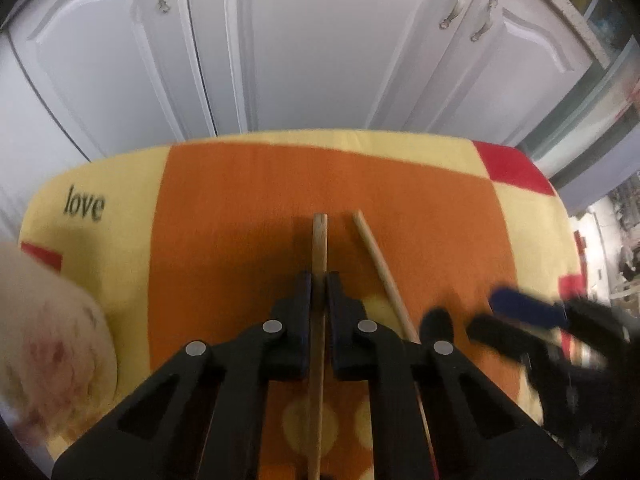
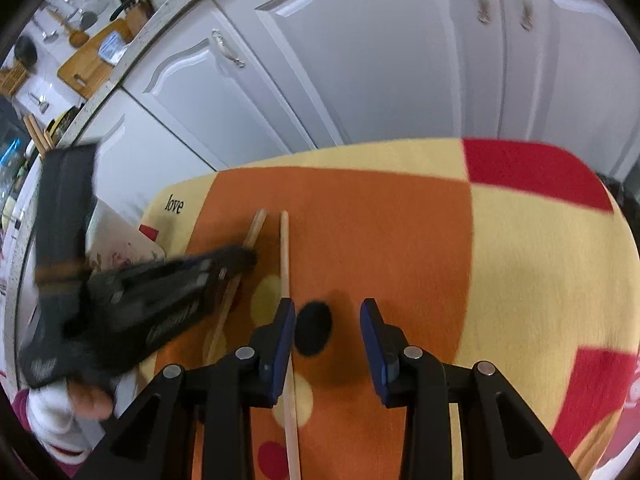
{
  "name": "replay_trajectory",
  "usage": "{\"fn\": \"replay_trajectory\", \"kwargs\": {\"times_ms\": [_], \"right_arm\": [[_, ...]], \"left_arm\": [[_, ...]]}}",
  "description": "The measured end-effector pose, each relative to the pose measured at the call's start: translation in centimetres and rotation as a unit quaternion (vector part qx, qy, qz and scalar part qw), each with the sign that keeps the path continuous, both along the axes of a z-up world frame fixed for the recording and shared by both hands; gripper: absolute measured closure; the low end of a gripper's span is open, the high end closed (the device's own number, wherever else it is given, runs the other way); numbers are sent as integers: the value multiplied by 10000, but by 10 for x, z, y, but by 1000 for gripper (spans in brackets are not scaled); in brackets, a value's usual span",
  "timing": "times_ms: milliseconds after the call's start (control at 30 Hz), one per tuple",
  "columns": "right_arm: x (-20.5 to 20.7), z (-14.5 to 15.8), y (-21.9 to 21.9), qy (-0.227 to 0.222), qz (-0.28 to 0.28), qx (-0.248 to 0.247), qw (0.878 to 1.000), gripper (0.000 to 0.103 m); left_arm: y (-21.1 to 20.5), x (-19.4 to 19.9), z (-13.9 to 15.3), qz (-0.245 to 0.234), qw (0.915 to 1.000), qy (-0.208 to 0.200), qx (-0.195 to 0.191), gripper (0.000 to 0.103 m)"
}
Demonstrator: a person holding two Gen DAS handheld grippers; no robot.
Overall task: Organize utensils
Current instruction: 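Grasp a wooden chopstick with left tool while right tool grasps the other, then lift chopsticks and lower them into the rose cup with both tools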
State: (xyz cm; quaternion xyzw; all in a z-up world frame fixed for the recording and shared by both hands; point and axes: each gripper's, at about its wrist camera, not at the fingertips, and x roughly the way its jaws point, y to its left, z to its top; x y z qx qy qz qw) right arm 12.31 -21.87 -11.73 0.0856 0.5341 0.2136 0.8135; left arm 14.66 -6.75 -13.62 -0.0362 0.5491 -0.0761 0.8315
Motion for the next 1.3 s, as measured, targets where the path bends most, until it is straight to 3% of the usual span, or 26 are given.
{"fn": "replay_trajectory", "kwargs": {"times_ms": [233,333,433,533,733,1000,1300], "right_arm": [[28,-7,50,26,521,-250,9983,77],[36,-18,71,-12,620,-654,9959,95],[38,-16,79,-136,692,-885,9936,98],[28,-1,73,-199,740,-552,9955,98],[-12,57,52,-648,759,73,9950,98],[-63,105,35,-1160,878,427,9884,98],[-84,154,44,-1688,1000,695,9781,98]], "left_arm": [[30,-51,16,83,9993,-72,-364,97],[39,-65,28,130,9984,-182,-516,97],[48,-78,43,119,9973,-321,-642,97],[54,-92,61,67,9958,-514,-760,97],[74,-115,91,73,9922,-764,-983,97],[99,-149,125,151,9870,-1141,-1120,97],[129,-178,170,247,9806,-1578,-1139,97]]}}
